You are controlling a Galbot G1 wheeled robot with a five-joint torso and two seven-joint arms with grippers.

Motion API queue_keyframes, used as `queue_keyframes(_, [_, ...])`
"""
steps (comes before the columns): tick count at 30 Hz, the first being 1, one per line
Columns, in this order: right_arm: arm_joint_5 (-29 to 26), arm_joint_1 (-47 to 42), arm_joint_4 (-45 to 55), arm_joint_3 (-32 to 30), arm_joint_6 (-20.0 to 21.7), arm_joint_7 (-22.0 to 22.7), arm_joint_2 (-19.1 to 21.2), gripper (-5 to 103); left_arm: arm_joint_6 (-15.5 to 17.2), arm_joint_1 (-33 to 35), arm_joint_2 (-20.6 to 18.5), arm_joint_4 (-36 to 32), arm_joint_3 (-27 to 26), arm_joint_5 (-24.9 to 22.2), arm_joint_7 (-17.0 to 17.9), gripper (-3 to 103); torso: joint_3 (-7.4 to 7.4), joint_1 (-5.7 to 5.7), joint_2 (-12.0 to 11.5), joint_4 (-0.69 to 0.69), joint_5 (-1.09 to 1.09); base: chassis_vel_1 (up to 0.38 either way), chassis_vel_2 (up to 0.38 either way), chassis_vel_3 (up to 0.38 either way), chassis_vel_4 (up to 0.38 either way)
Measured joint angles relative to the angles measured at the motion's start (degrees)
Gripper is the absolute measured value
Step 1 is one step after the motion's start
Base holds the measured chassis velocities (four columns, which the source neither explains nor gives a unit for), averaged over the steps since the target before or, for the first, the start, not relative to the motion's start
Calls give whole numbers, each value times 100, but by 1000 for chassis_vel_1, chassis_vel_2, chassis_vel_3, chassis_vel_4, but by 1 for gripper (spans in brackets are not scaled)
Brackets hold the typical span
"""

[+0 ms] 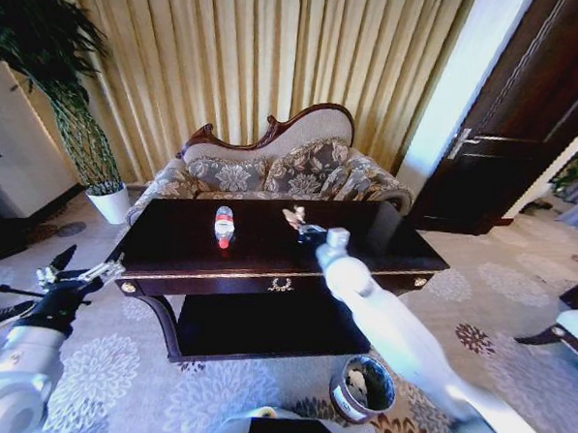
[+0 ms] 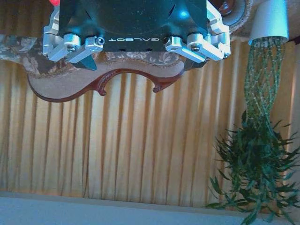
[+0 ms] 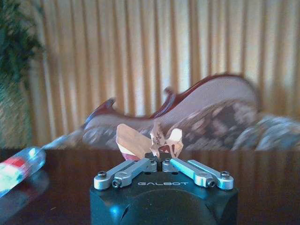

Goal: Move to the front of the table and place the trash on the table into the trash bin.

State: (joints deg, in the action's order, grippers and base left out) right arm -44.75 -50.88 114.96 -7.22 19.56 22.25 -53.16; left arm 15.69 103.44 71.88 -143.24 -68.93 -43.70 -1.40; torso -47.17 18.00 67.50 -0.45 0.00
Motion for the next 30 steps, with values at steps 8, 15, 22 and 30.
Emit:
queue_keyframes(8, [12, -1669, 991, -1442, -282, 20, 350, 1, -72, -59, -64, 0, 98, -61, 5, 100, 0, -1, 0, 3, 1, 0, 0, 0, 0])
queue_keyframes(15, [34, -3424, 1907, -2872, -743, -589, 170, 1, -69, 37, -78, 0, 158, -347, 15, 100, 0, -2, 1, 2, 1, 0, 0, 0, 0])
queue_keyframes(22, [206, -4410, 2398, -3453, -959, -748, -66, 1, -4, 74, -136, 0, 35, -371, 74, 100, 0, -1, 1, 2, 0, 0, 0, 0, 0])
queue_keyframes(30, [579, -4659, 2691, -3431, -943, -729, -233, 1, 130, 127, -189, 0, -112, 206, 224, 100, 0, 0, 0, 2, 1, 0, 0, 0, 0])
